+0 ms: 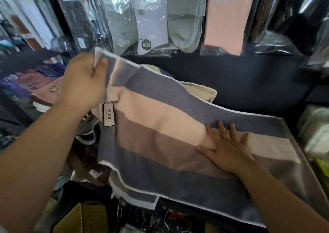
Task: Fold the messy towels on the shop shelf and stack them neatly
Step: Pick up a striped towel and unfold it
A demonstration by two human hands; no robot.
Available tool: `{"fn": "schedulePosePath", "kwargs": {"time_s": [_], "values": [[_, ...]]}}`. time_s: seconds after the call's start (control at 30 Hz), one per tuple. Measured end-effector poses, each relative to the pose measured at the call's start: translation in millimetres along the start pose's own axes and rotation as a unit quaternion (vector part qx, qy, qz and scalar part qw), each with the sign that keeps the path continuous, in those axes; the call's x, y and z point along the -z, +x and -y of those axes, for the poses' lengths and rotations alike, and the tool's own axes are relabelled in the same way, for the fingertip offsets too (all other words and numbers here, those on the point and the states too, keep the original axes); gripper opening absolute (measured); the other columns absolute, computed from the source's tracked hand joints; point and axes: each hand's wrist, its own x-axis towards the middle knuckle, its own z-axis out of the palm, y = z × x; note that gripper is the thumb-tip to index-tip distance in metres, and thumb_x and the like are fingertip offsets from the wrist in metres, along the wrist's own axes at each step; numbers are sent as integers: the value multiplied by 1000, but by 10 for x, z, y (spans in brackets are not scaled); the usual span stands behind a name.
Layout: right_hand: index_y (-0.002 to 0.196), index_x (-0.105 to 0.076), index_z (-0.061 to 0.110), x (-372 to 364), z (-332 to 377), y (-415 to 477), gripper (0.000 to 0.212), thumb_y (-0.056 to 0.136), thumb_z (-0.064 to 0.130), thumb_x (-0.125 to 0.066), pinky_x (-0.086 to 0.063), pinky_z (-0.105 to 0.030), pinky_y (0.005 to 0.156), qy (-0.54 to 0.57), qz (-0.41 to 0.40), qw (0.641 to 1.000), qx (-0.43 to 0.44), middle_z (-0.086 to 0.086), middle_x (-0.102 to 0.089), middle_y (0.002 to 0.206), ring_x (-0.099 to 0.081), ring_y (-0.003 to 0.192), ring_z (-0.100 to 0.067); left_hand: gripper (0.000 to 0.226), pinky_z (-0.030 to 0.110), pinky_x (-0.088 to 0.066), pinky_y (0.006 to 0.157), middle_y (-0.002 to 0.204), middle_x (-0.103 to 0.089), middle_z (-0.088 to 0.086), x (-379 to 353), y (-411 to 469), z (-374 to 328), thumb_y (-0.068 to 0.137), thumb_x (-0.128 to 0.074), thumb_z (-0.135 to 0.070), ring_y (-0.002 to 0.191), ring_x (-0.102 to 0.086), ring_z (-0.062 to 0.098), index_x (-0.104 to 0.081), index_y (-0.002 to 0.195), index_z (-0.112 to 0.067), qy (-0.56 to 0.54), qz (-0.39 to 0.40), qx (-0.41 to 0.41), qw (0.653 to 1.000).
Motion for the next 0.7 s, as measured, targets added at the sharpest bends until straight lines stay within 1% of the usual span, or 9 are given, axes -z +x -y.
{"fn": "schedulePosePath", "kwargs": {"time_s": [0.07, 0.17, 0.27, 0.37, 0.43, 0.5, 0.53, 0.63, 0.7], "values": [[154, 11, 51, 29, -31, 12, 96, 71, 95, -9, 6, -69, 117, -2, 0, 1000, 8, 6, 17, 168, 18, 153, -33, 39, 41, -43, 66, 74, -54, 23, 41, 130, -197, 97, -43, -37, 70, -52, 30, -52, 76, -5, -25, 3, 7, 1000], [155, 7, 50, 63, -118, 29, 95, 73, 94, -10, 3, -68, 118, 0, -10, 1000, 9, 8, 13, 168, 14, 155, -30, 40, 33, -41, 64, 70, -56, 22, -10, 187, -456, 97, -47, -37, 65, -54, 22, -58, 74, -5, -87, 78, 37, 992], [158, -2, 46, 126, -196, 8, 90, 80, 89, -12, 1, -64, 119, 32, -21, 999, 17, 7, 2, 169, 6, 156, -27, 35, 34, -49, 74, 88, -69, 26, -247, 18, -587, 102, -50, -33, 78, -66, 25, -72, 86, -9, -117, 197, 73, 971], [155, -35, 28, 201, -128, -66, 100, 78, 88, -12, -23, -49, 120, 159, -146, 975, 45, -8, -41, 157, -33, 146, -33, 29, 39, -53, 93, 102, -74, 19, -537, -250, -566, 101, -52, -35, 94, -70, 27, -73, 104, -15, -169, 236, 129, 948], [140, -56, 21, 327, 63, -191, 72, 92, 71, -39, -41, -33, 107, 283, -226, 928, 85, -2, -64, 131, -57, 122, -19, 24, 47, -52, 98, 102, -75, 14, -680, -410, -567, 101, -53, -36, 99, -70, 28, -72, 99, -21, -204, 243, 162, 934], [126, -65, 25, 479, 343, -354, 36, 96, 44, -60, -47, -20, 90, 416, -195, 879, 131, 10, -70, 105, -62, 94, 1, 23, 48, -54, 93, 90, -74, 11, -789, -504, -547, 102, -54, -31, 91, -70, 28, -72, 90, -23, -238, 242, 188, 922], [120, -68, 25, 537, 484, -432, 28, 95, 37, -65, -50, -20, 86, 466, -154, 858, 150, 11, -70, 97, -64, 88, 1, 24, 51, -54, 89, 81, -70, 8, -811, -544, -549, 101, -56, -31, 84, -67, 27, -72, 85, -23, -254, 238, 204, 915], [121, -69, 19, 512, 747, -489, 40, 87, 40, -75, -55, -30, 87, 527, -94, 829, 162, 6, -74, 94, -70, 90, -10, 25, 62, -53, 93, 75, -67, 2, -843, -620, -550, 101, -56, -31, 85, -65, 27, -74, 85, -24, -311, 259, 222, 887], [121, -68, 23, 478, 844, -471, 51, 78, 48, -76, -56, -31, 87, 538, -88, 825, 149, 6, -76, 95, -72, 89, -9, 25, 55, -53, 99, 98, -75, 3, -845, -681, -568, 105, -49, -31, 98, -71, 25, -72, 107, -25, -327, 310, 215, 867]]}}
